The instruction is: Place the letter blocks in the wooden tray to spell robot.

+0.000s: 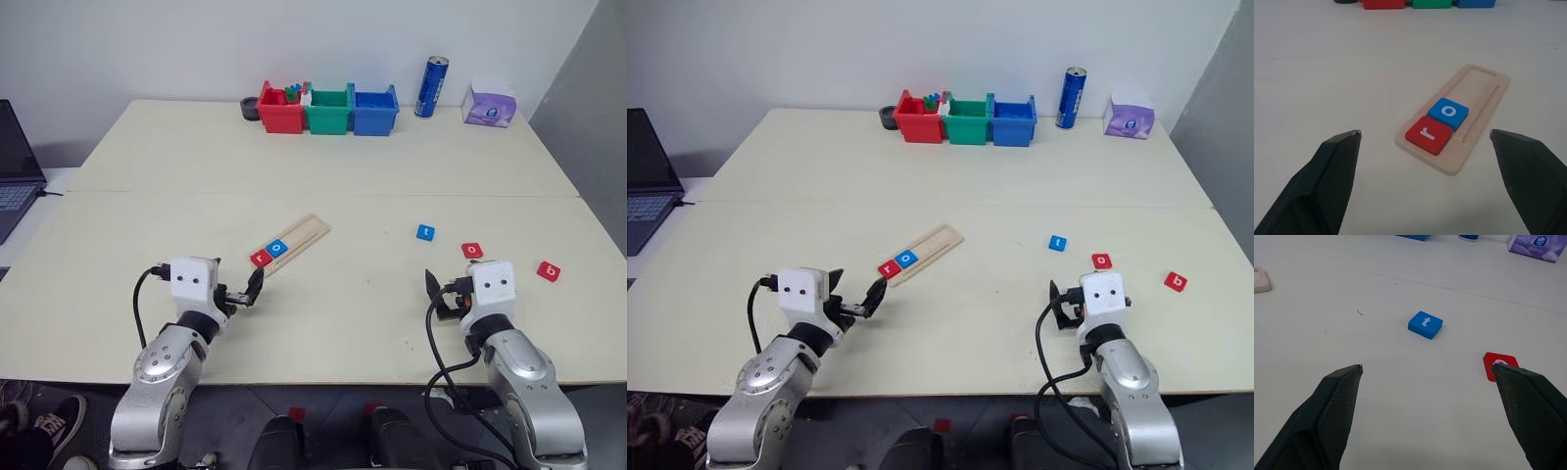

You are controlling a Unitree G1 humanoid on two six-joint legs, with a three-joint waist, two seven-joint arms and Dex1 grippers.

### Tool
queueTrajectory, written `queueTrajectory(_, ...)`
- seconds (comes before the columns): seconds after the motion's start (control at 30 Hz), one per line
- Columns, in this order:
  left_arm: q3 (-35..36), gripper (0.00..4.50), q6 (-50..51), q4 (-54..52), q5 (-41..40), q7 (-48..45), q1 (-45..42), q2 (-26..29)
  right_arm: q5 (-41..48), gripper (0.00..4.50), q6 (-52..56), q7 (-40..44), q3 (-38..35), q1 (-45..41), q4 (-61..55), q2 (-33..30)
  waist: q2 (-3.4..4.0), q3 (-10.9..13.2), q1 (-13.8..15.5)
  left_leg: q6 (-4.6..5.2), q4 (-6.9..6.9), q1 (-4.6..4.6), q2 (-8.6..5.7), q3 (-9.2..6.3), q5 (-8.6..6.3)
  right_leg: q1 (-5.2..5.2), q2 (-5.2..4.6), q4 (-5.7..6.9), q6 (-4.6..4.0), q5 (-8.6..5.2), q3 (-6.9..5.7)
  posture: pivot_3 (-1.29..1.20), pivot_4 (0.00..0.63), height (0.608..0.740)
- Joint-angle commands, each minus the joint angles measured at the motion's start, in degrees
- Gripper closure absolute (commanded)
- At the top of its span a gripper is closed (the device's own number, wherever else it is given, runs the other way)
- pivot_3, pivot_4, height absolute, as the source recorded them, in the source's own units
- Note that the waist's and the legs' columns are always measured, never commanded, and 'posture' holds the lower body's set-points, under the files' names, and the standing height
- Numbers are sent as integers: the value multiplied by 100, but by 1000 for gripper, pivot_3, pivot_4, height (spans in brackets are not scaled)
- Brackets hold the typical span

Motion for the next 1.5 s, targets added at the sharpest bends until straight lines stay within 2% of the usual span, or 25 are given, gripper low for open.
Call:
queueTrajectory(0.03,63,36,-96,5,-42,-121,-142,112,55,0,-62,109,-178,-204,-130,-143,0,0,0,0,0,0,-1,0,0,0,0,0,-1,0,0,0,150,740)
queueTrajectory(0.23,65,36,-168,195,-85,-587,-379,507,410,0,-82,630,-287,-513,-31,-409,0,0,-1,0,0,0,-3,0,0,0,1,0,-1,1,-1,0,150,740)
queueTrajectory(0.47,-34,36,-200,1026,-524,-2114,-1171,1464,2053,0,-88,3149,-144,-1573,489,-1449,-1,5,-9,1,1,3,-3,1,0,0,9,1,-3,2,-14,0,150,740)
queueTrajectory(0.57,-318,36,-465,1632,-364,-2729,-1549,1761,2465,0,-19,3964,17,-1998,809,-1802,-1,6,-8,2,0,3,-2,2,-1,1,12,-2,-18,10,-20,0,150,740)
queueTrajectory(0.67,-535,36,-694,2304,-275,-3185,-1995,1892,2724,0,18,4443,184,-2338,999,-1987,-3,8,-3,3,-1,-1,-2,1,-1,-1,12,-6,-26,13,-20,0,150,740)
queueTrajectory(0.93,-746,36,-1401,3726,47,-3648,-2706,1822,2798,0,-70,4719,373,-2591,1158,-2062,-5,9,2,4,-1,-10,0,-4,-2,-6,5,-5,-27,13,-20,0,150,740)
queueTrajectory(1.5,-826,36,-1797,4712,371,-3794,-2860,1578,2996,0,152,4373,265,-2409,853,-2020,-5,9,2,3,0,-11,1,-8,-2,-6,2,-1,-27,13,-20,0,150,740)
